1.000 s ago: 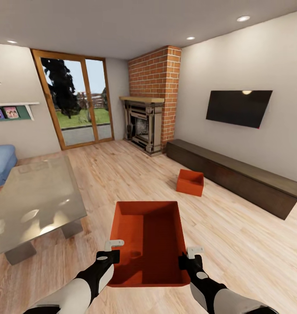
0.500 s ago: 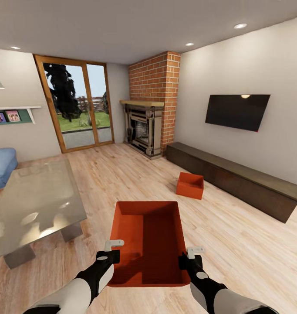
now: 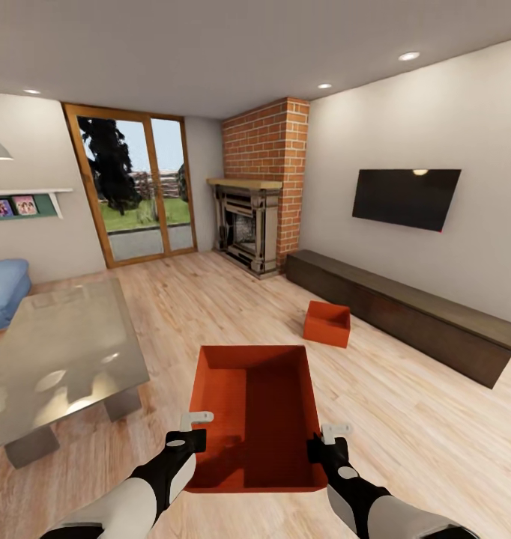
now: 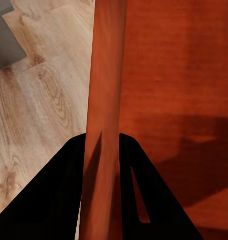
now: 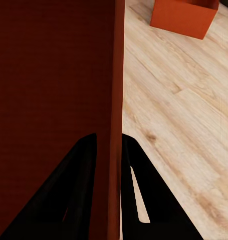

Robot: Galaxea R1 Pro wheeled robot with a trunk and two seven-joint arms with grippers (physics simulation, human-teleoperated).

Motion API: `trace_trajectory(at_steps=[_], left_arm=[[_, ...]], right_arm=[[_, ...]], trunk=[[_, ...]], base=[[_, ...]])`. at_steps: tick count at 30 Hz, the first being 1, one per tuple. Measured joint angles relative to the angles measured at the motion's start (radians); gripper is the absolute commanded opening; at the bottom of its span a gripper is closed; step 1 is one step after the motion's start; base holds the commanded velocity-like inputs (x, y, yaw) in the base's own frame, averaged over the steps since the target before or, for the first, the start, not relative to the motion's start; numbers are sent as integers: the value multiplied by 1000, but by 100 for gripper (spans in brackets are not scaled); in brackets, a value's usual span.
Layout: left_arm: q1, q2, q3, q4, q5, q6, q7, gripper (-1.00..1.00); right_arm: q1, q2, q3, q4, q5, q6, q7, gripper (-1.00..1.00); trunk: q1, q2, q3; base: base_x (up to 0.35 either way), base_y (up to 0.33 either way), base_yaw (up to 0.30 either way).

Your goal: Move the two storage containers from the living room to the garage. In the garage, place one container on the floor and stack the other container on top of it (either order is fine).

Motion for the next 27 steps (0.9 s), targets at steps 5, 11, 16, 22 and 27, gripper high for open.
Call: trace_trajectory(at_steps=[5, 11, 16, 22, 27], left_arm=[[0, -1, 1, 0, -1, 0, 0, -100], [0, 0, 0, 0, -1, 0, 0, -100], [0, 0, 0, 0, 0, 0, 0, -100], [0, 0, 0, 0, 0, 0, 0, -100], [0, 0, 0, 0, 0, 0, 0, -100]], right_arm=[[0, -1, 0, 0, -1, 0, 2, -100], [0, -1, 0, 0, 0, 0, 2, -100], [0, -1, 0, 0, 0, 0, 2, -100], [0, -1, 0, 0, -1, 0, 2, -100], [0, -1, -1, 0, -1, 0, 3, -100]], trunk=[[0, 0, 8], [0, 0, 17], [0, 0, 25], [0, 0, 35], [0, 0, 43]], base=[[0, 0, 0], [0, 0, 0], [0, 0, 0], [0, 0, 0], [0, 0, 0]])
